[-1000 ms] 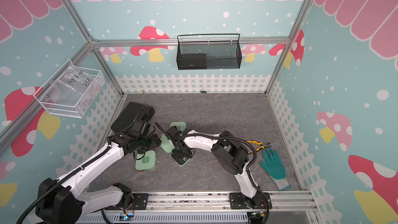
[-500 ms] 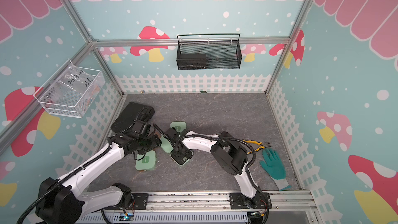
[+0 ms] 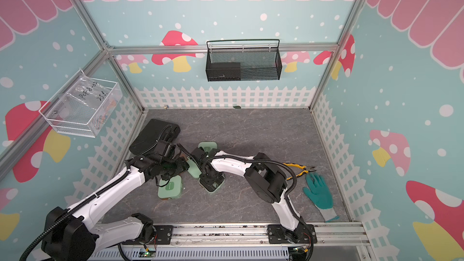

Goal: Organize nail clipper sets
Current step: Place the nail clipper in the storage box.

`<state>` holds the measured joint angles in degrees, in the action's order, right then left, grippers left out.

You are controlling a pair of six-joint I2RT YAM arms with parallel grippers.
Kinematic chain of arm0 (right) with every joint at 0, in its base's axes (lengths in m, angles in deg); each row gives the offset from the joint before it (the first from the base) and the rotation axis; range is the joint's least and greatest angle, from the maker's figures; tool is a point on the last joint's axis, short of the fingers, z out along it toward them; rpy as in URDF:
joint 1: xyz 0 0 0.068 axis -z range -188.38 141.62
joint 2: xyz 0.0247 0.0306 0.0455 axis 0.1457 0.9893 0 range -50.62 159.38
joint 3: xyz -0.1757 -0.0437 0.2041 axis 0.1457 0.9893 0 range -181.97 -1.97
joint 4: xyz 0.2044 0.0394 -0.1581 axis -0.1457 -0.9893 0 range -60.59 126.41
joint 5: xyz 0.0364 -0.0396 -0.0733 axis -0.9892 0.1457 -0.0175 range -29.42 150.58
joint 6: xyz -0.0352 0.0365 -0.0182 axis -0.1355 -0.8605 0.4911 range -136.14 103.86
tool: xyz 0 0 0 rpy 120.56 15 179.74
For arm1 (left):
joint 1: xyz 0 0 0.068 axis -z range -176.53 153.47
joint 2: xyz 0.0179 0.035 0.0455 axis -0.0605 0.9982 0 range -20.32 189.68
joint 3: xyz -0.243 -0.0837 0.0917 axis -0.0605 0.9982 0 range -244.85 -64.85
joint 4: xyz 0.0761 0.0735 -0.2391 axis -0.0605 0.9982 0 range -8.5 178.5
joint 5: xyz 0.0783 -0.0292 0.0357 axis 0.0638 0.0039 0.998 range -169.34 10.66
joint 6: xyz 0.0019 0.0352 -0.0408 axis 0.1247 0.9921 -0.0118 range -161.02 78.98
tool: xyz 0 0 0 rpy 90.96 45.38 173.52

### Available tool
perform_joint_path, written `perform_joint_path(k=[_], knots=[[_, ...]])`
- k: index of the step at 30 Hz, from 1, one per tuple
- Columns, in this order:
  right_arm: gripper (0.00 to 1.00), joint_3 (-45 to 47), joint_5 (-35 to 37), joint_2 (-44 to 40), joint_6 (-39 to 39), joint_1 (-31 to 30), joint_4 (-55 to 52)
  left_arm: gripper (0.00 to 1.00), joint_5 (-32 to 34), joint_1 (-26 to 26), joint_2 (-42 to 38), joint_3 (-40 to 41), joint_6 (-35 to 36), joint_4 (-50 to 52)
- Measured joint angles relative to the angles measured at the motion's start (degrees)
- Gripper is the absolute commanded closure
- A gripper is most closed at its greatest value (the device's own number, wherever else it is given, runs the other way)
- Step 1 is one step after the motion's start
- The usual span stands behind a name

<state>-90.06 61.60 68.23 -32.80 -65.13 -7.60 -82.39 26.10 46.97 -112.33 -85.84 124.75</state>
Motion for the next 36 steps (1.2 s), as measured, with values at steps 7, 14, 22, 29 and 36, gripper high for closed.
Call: perform_joint_path(k=[7, 14, 22, 29, 36], knots=[[0.65, 1.18, -0.24, -2.62, 0.55, 0.02, 0.87, 0.27, -0.02, 2.25, 0.68, -0.13, -0.44, 0.00], [0.95, 5.75, -2.19, -6.27, 0.31, 0.07, 3.93, 0.28, 0.09, 3.91, 3.28, -0.90, -1.03, 0.07], [1.00, 8.24, -4.79, -5.25, -0.17, 0.09, 6.75, 0.37, 0.28, 5.64, 4.11, -2.40, -1.42, -0.02], [1.00, 8.79, -6.14, -5.25, -0.74, 0.09, 8.83, 1.00, 0.00, 5.92, 4.11, -2.29, -2.47, -0.50], [1.00, 8.98, -3.19, -7.04, -2.05, 1.57, 8.66, 1.00, -2.62, 8.70, 5.40, -1.05, -4.31, -3.93]])
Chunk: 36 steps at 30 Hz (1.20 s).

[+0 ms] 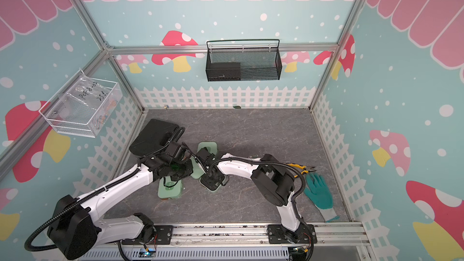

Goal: Organize nail clipper sets
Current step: Place the nail clipper in the storage box, then adjust the storage box at the center of the board.

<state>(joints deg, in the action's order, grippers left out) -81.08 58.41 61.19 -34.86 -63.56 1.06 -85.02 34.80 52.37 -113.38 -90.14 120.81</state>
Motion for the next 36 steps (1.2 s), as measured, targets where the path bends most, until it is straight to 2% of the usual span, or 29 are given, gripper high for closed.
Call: perform_joint_path(k=[6, 12, 19, 22, 30, 36], knots=[[0.90, 0.31, 3.06, -11.58, -0.68, 5.05, 0.33, 1.00, -3.30, 3.58, 4.39, 1.22, -2.27, -4.46], [0.89, 4.13, 3.26, -20.26, -0.61, 11.72, 2.47, 1.00, -4.68, 6.23, 10.73, 1.60, -4.63, -8.41], [0.88, 12.63, 2.99, -22.97, -0.61, 16.61, 2.27, 1.00, -4.31, 6.95, 14.67, 1.60, -5.92, -10.03], [0.85, 15.06, 2.82, -24.87, -0.42, 18.08, 2.34, 1.00, -3.76, 6.97, 14.71, 1.57, -5.99, -9.66], [0.67, 19.74, 4.04, -27.56, 1.29, 24.37, 1.97, 1.00, -0.66, 6.97, 14.71, 1.49, -5.90, -6.56], [0.57, 23.91, 4.85, -26.62, 2.19, 25.09, -0.39, 1.00, 1.64, 6.91, 14.71, 1.03, -5.33, -4.74]])
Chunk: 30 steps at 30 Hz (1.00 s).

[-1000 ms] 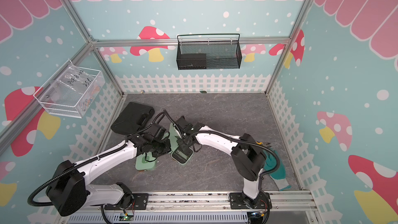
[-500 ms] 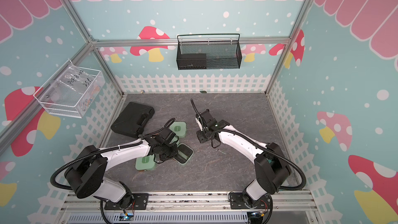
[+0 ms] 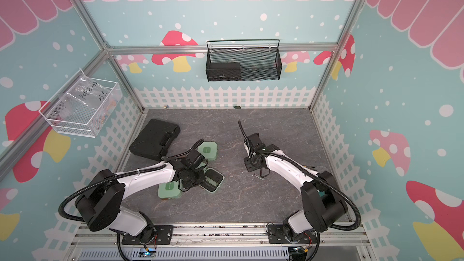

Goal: Organize nail clipper sets
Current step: Adjust the storage box at the center of the board, then pick up the nail clipper from the center of the board.

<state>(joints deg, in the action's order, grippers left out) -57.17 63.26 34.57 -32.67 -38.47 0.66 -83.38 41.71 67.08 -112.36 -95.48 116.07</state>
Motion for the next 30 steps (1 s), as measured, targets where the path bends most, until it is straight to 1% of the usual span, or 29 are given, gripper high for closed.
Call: perform_joint_path(k=[2, 4, 8, 20, 23, 26, 30], knots=[[0.53, 0.63, -0.35, 1.29, 0.13, 0.00, -0.46, 1.00, 0.44, -0.17, 0.00, -0.31, 0.50, 0.48], [0.52, 0.72, -0.33, 2.58, 0.00, 0.02, -0.76, 1.00, 0.61, -0.31, 0.15, -0.63, 0.92, 0.72], [0.46, 0.72, -0.35, 4.59, -0.44, 0.04, -1.38, 1.00, 0.83, -0.61, 0.63, -1.25, 1.60, 1.16], [0.45, 0.70, 1.92, 8.92, -3.91, 0.09, -5.29, 1.00, 0.33, -4.28, 0.90, -2.36, 5.44, 1.44], [0.47, 0.15, 2.54, 10.27, -4.42, 0.26, -5.90, 1.00, -0.09, -5.18, 0.90, -2.36, 6.49, 1.46], [0.51, -0.55, 2.67, 11.02, -4.61, 0.81, -6.12, 1.00, -0.50, -5.55, 0.90, -2.36, 7.15, 1.46], [0.62, -1.36, 2.49, 11.85, -4.52, 1.62, -6.27, 1.00, -0.92, -5.86, 0.90, -2.36, 7.43, 1.40]])
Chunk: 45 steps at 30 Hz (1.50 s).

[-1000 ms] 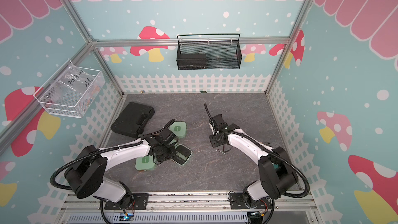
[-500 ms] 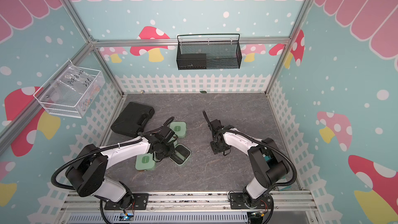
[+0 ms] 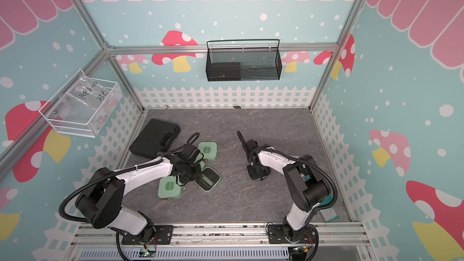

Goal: Organize nail clipper sets
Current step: Pick up the nail clipper from the center of the board, then place the nail clipper in the storage box.

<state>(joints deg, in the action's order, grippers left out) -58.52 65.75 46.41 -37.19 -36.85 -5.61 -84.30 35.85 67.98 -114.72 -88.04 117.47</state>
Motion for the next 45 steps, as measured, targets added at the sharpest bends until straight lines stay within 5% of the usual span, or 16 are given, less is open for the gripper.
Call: perform_joint_path(k=[14, 23, 32, 45], knots=[[0.98, 3.28, -2.93, -2.67, 0.17, 0.74, 2.67, 1.00, -0.90, -0.13, 0.00, 0.00, 0.13, -0.26], [0.99, 4.07, -4.68, -4.09, 0.20, -0.72, 2.82, 1.00, -0.92, -0.13, -0.76, 0.37, 0.11, -0.63], [1.00, -8.28, -7.23, -3.67, 5.05, -12.44, 3.61, 1.00, -0.92, -0.13, -0.76, 1.09, -0.33, -1.42], [1.00, -16.33, -21.29, 9.09, 19.67, -17.99, 12.74, 1.00, -0.90, -0.13, -0.76, 1.92, -0.79, -1.95]])
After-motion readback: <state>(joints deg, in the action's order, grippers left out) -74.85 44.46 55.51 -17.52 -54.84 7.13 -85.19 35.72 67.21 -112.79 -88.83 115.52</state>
